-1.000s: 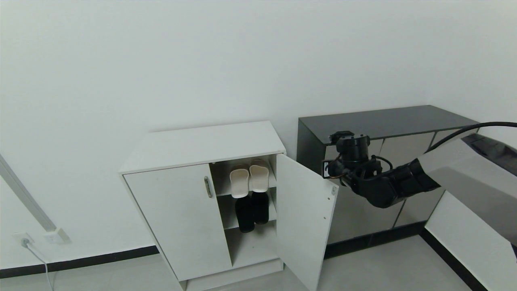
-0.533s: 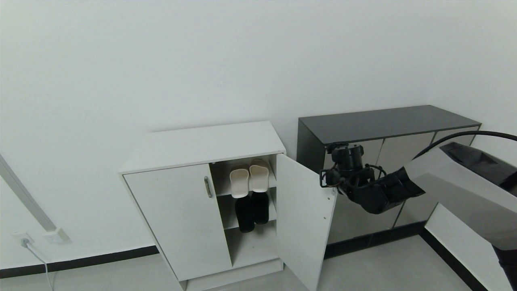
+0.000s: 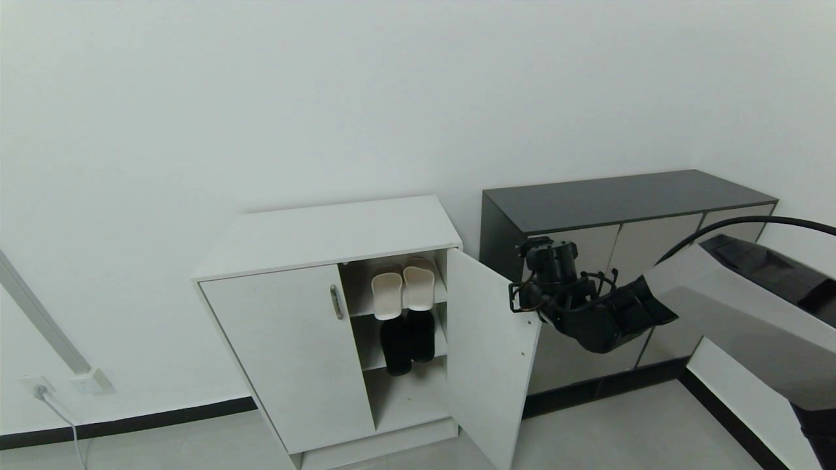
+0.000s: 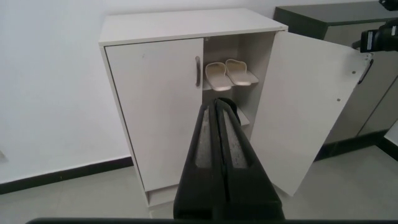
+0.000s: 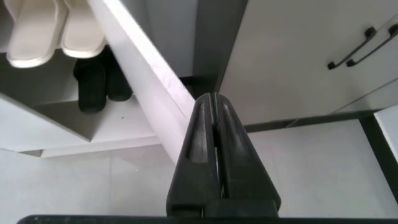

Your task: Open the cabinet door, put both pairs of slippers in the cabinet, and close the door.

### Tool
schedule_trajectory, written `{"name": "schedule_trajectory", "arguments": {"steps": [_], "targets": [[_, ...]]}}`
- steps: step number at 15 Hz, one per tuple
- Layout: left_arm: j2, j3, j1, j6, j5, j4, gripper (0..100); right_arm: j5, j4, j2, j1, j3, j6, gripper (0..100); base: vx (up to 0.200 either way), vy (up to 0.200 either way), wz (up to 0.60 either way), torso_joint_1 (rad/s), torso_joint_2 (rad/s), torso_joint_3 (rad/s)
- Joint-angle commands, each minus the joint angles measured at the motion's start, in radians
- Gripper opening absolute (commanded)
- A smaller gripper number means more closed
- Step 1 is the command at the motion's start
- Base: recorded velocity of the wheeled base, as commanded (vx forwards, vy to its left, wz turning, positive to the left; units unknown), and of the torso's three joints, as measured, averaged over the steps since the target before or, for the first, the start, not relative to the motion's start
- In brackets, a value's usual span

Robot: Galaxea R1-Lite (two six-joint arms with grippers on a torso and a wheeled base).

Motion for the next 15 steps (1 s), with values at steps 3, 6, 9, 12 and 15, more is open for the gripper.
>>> {"name": "schedule_trajectory", "arguments": {"steps": [3, 6, 9, 12, 15], "targets": [[0.001, 0.0, 0.0, -0.001, -0.001, 0.0, 0, -0.003, -0.001, -0.066, 0.086, 0.074, 0.0, 0, 0.0, 0.0, 0.0, 0.0, 0.0, 0.0], [0.001, 0.0, 0.0, -0.001, 0.001, 0.0, 0, -0.001, -0.011, -0.144, 0.158, 0.148, 0.002, 0, 0.0, 0.0, 0.0, 0.0, 0.0, 0.0], [0.001, 0.0, 0.0, -0.001, 0.001, 0.0, 0, 0.008, -0.075, -0.23, 0.202, 0.263, -0.003, 0, 0.0, 0.0, 0.0, 0.0, 0.0, 0.0], [0.001, 0.0, 0.0, -0.005, 0.001, 0.0, 0, 0.017, -0.155, -0.268, 0.233, 0.358, -0.009, 0, 0.0, 0.0, 0.0, 0.0, 0.0, 0.0], [0.001, 0.0, 0.0, -0.005, 0.001, 0.0, 0, 0.017, -0.21, -0.267, 0.248, 0.393, -0.017, 0, 0.0, 0.0, 0.0, 0.0, 0.0, 0.0]]}}
